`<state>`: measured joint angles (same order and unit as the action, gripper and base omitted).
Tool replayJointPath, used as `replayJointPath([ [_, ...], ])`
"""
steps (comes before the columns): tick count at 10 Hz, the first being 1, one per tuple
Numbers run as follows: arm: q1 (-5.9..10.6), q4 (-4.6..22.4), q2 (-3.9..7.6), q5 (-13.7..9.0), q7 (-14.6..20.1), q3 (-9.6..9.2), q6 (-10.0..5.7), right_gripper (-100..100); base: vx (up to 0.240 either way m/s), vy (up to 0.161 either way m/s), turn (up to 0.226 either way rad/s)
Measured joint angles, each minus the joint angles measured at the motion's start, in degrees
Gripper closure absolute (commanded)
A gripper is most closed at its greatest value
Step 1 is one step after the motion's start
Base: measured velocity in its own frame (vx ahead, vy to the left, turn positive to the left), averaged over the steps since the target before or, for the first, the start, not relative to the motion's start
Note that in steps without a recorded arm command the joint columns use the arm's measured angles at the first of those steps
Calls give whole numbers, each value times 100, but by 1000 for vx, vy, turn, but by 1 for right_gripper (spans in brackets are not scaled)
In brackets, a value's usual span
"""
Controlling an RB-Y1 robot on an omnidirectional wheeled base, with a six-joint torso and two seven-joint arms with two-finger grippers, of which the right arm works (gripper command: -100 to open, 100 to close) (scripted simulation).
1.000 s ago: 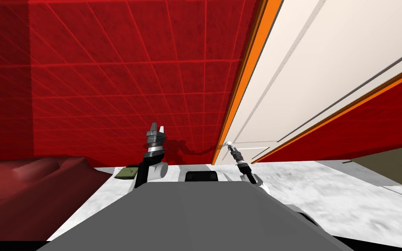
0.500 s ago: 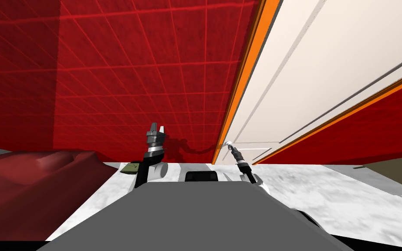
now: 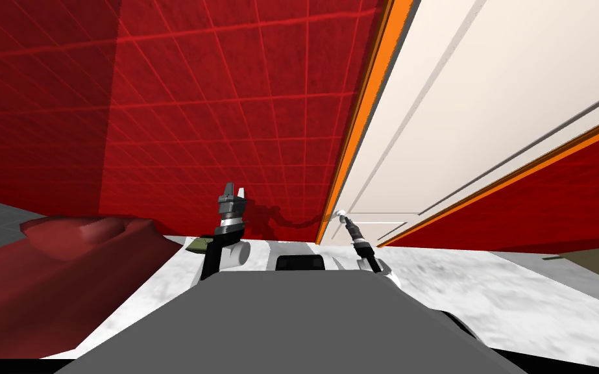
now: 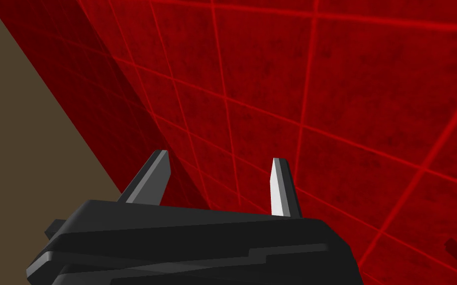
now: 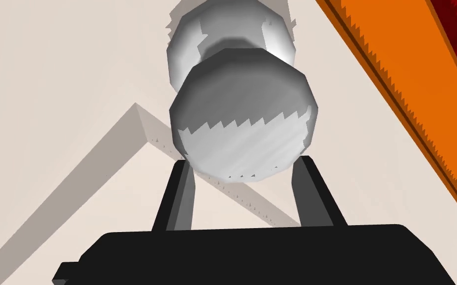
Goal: Pull the door open
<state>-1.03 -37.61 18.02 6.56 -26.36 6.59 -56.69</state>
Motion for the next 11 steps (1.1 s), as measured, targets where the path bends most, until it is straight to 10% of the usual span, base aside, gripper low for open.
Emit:
replayJointPath([
  [7,-184,-358,-10,-307,971,-58,246,100,-35,-19,50],
  [11,-52,-113,2,-437,1280,-63,179,100,-34,-19,66],
])
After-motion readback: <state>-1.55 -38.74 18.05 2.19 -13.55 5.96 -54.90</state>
